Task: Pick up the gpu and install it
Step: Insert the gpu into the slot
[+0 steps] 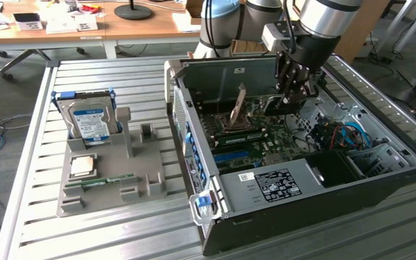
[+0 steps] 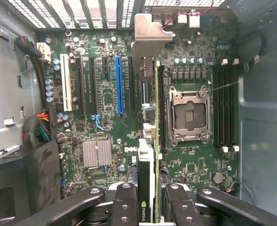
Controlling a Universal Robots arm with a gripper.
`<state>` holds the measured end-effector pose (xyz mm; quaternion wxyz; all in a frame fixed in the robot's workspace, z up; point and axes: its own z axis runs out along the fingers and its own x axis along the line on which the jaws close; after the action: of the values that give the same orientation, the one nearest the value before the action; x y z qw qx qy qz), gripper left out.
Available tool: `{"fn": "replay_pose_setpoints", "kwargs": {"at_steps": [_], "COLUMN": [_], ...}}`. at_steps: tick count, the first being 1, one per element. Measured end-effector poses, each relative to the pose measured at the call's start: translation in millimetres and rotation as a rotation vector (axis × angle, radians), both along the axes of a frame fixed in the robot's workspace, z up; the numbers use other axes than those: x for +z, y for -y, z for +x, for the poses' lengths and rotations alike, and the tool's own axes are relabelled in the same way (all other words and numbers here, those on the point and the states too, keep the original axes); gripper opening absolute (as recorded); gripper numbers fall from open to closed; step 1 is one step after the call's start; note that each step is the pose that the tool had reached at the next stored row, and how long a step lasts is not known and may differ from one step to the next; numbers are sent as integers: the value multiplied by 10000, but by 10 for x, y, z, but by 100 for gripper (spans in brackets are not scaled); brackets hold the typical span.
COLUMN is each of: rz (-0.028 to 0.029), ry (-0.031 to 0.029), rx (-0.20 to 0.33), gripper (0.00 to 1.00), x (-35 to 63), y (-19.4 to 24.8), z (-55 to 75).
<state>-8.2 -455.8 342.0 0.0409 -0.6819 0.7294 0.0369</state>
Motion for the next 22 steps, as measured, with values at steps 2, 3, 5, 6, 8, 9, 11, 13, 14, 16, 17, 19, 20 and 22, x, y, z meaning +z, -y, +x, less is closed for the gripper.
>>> {"fn": "replay_pose_setpoints", "kwargs": {"at_steps": [2, 3, 5, 6, 8, 9, 11, 13, 14, 16, 17, 19, 20, 22], "rz": [-1, 0, 5, 2, -2, -2, 1, -1, 3, 1, 0, -2, -2, 0], "ry": [0, 0, 1, 1, 0, 0, 0, 0, 1, 0, 0, -1, -1, 1], "rx": [0, 0, 0, 0, 0, 0, 0, 0, 0, 0, 0, 0, 0, -2], "gripper": [27, 27, 27, 27, 27, 27, 27, 27, 27, 27, 27, 27, 27, 27], "x": [-4, -5, -14, -17, -20, -20, -21, -22, -26, -35, -38, -39, -39, -40], "y": [0, 0, 0, 0, 0, 0, 0, 0, -1, 0, 0, 0, 0, 0], "z": [0, 0, 0, 0, -1, -1, -1, -1, -1, -1, -1, -1, -1, -6]}}
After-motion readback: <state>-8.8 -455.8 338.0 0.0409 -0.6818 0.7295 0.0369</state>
